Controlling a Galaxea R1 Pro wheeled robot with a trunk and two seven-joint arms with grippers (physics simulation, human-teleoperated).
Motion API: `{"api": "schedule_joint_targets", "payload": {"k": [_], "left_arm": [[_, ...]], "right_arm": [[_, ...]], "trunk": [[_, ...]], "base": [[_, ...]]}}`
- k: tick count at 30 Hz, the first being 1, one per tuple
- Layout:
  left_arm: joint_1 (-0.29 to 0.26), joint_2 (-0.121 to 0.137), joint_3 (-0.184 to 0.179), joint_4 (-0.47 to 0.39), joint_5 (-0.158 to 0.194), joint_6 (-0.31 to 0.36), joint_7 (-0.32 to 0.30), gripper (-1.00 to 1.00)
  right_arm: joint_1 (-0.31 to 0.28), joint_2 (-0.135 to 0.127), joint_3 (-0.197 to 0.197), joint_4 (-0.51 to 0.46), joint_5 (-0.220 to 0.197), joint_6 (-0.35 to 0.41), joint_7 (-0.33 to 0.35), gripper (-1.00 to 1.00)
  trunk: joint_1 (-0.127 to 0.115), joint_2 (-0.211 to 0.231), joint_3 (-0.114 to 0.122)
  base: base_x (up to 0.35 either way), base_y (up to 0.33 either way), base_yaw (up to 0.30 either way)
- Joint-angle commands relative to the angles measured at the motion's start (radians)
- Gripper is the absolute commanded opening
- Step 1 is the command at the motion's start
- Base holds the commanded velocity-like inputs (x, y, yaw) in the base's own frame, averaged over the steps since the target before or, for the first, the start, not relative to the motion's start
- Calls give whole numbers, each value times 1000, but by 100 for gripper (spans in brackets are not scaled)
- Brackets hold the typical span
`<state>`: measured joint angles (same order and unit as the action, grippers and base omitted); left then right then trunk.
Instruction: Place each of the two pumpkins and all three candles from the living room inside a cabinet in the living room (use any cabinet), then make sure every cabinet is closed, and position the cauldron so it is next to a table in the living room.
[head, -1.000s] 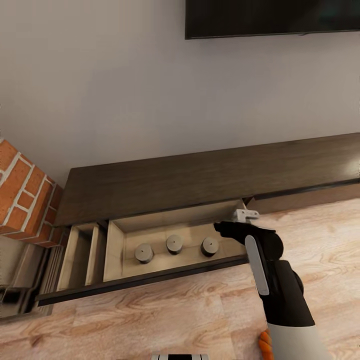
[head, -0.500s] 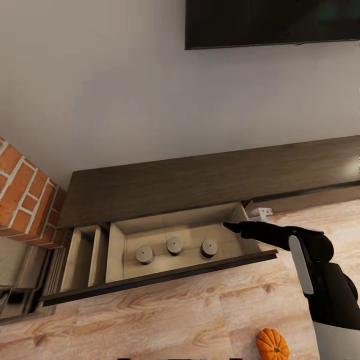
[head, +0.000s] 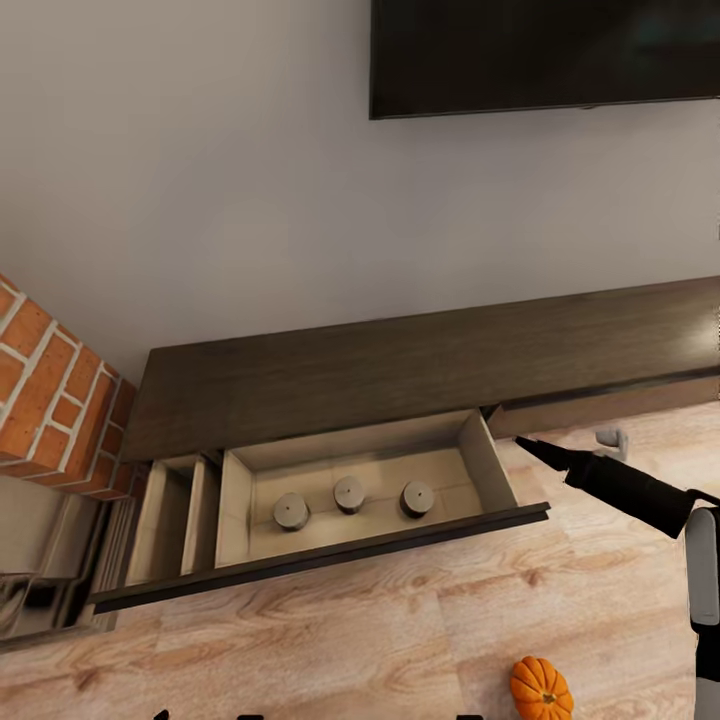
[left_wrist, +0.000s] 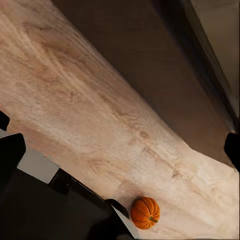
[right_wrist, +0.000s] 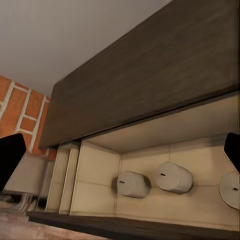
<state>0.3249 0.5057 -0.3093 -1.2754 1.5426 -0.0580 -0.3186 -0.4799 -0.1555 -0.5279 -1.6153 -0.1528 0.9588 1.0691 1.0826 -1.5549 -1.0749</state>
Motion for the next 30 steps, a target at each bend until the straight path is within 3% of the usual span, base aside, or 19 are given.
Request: {"api": "schedule_joint_targets", "payload": {"k": [1,3,6,10,17,20,24,26,27,29,30], "left_arm": [[-3,0,7,-3,9,7,-3,100],[-12,-8,32,-7,8,52,-3,100],[-15,-18,40,-4,7,68,-2,100],[-18,-54,45,3,5,83,1,100],[-36,-101,50,64,20,91,25,100],[-41,-108,52,72,19,92,19,100],[-55,-82,51,72,-17,95,23,100],[-63,-70,51,62,-54,103,25,100],[-77,-57,73,45,-90,167,26,100],[-81,-58,92,49,-100,187,27,100],[-83,-63,99,90,-139,190,23,100]], "right_arm": [[2,1,-9,0,0,10,5,100],[7,4,-26,0,0,38,9,100],[9,6,-31,0,0,49,11,100],[10,11,-32,-1,0,58,12,100],[10,50,-26,-1,-1,61,12,100],[11,55,-26,-2,-1,62,12,100],[11,59,-26,-2,-1,61,12,100],[11,60,-25,-2,-1,61,12,100],[11,61,-24,-2,-1,60,12,100],[11,61,-24,-2,-1,60,12,100],[11,61,-23,-2,-1,60,12,100]], "trunk": [[-4,7,4],[-4,7,7],[-4,7,11],[-4,7,17],[-4,7,29],[-4,7,34],[-4,7,40],[-4,7,44],[-4,7,45],[-4,7,48],[-4,7,50]], "base": [[0,0,-32],[0,0,-20],[0,0,-10],[0,0,-3],[0,0,0],[0,0,0],[0,0,0],[0,0,0],[0,0,0],[0,0,0],[-111,-46,0]]}}
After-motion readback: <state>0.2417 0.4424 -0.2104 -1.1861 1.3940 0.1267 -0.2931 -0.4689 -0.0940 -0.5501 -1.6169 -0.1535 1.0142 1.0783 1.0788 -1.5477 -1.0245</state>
